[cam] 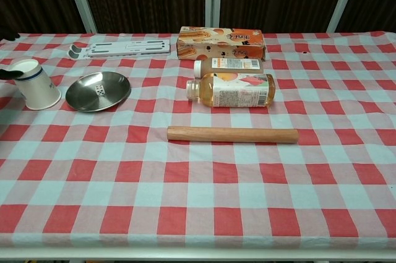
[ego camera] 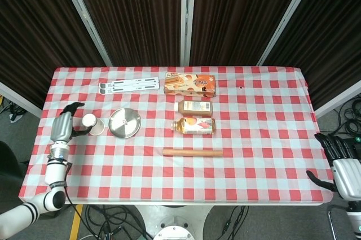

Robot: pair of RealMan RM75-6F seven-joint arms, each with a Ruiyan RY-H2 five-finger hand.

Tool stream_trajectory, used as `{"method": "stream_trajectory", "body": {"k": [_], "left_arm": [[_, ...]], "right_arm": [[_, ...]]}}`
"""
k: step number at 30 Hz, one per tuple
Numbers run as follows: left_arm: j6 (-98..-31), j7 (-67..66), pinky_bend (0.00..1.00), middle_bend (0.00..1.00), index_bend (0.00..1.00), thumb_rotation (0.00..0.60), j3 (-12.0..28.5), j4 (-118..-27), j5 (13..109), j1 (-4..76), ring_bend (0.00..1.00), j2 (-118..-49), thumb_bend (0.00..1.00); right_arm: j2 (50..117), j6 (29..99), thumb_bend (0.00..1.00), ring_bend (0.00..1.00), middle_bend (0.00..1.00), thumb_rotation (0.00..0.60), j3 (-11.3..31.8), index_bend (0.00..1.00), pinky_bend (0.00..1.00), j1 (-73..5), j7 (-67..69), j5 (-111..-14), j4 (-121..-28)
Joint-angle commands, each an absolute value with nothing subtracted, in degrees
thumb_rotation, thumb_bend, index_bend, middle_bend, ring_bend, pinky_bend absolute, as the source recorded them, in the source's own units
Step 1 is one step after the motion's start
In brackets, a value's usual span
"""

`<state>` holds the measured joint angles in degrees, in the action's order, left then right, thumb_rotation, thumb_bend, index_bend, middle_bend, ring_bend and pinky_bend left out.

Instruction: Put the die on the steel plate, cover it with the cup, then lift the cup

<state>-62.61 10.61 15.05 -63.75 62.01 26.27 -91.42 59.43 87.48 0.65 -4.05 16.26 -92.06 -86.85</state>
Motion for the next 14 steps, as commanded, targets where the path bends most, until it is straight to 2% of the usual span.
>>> {"method": "stream_trajectory", "body": {"k": [1,9,14], "left_arm": [[-70.6,10.2,0.19,0.14,0.19,0.600,12.5,-67.7,66.8,20.8,0.11,-86.2,0.20],[-80.5,0.4,0.16,0.14,0.19,0.600,5.5,-73.8,71.8,12.2,0.11,-78.5,0.20],[-85.6,-1.7,0.15,0.14,0.19,0.600,1.9,-80.9,74.4,7.1,0.11,-75.6,0.20]], "right_arm": [[59.5,86.9,0.12,0.00,0.09,0.600,1.0,0.00,0.00,-4.0,17.0,-90.9,-86.4],[60.9,85.6,0.13,0.00,0.05,0.600,1.2,0.00,0.00,-5.2,18.4,-91.4,-84.7],[62.0,86.6,0.13,0.00,0.05,0.600,1.0,0.00,0.00,-5.1,17.1,-92.7,-84.6]]}}
